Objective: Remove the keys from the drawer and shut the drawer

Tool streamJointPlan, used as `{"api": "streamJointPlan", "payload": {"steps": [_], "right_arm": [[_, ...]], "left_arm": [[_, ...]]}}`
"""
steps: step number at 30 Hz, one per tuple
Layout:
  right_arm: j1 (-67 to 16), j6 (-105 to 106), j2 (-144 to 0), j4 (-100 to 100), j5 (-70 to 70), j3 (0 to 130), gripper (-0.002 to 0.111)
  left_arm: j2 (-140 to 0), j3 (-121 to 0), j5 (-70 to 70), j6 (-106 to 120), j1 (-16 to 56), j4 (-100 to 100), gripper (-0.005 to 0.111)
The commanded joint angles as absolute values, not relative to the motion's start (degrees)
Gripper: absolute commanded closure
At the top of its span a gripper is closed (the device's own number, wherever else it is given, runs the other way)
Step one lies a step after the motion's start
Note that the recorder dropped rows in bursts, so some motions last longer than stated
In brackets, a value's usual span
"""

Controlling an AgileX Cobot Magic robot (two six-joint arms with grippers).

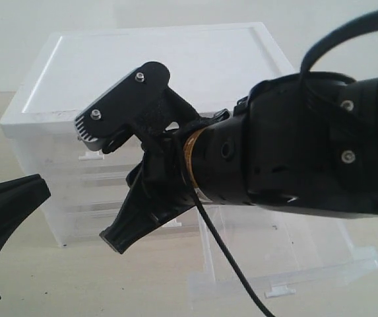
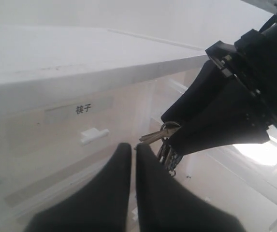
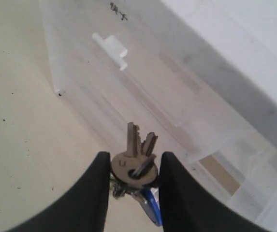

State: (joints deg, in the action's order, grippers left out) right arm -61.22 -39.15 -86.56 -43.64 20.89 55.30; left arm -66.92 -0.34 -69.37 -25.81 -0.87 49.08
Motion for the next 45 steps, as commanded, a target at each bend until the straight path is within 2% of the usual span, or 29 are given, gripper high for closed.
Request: {"api": "streamJointPlan", "payload": {"steps": [1,4,6,7,21,30,34,37,42,45], "right_arm": [[-61.2,-39.5,-86.7,-45.4,22.0,55.4,0.108],[-61.2,-40.3,-86.7,-47.2,22.1,55.4,0.094],[-61.2,-40.5,-86.7,-47.3,22.1,55.4,0.078],[-61.2,-40.5,-86.7,-47.3,22.1,55.4,0.076],[-61.2,-41.8,-85.2,-47.3,22.0,55.5,0.076],[-61.2,-43.1,-77.1,-46.8,21.9,55.5,0.076],[-61.2,-43.4,-72.9,-46.8,23.5,55.5,0.076],[-61.2,-43.4,-70.3,-46.8,25.6,55.5,0.076],[-61.2,-42.9,-66.5,-46.8,30.6,55.5,0.076],[-61.2,-42.9,-65.2,-46.8,34.0,55.5,0.076]], "left_arm": [[-66.6,0.0,-70.0,-26.2,-1.1,49.4,0.102],[-66.6,0.0,-70.0,-26.2,-1.1,49.4,0.102],[-66.6,0.0,-70.0,-26.2,-1.1,49.4,0.102],[-66.6,0.0,-70.0,-26.2,-1.1,49.4,0.102],[-66.6,0.0,-70.0,-26.2,-1.1,51.3,0.102],[-66.6,-2.7,-70.0,-34.6,1.7,69.8,0.102],[-66.7,-4.3,-68.6,-37.1,7.7,71.6,0.102],[-66.9,-5.9,-62.9,-37.0,16.5,71.1,0.102],[-72.1,-10.0,-43.1,-36.4,35.1,61.8,0.102],[-77.8,-13.0,-33.6,-32.3,42.8,55.0,0.102]]}}
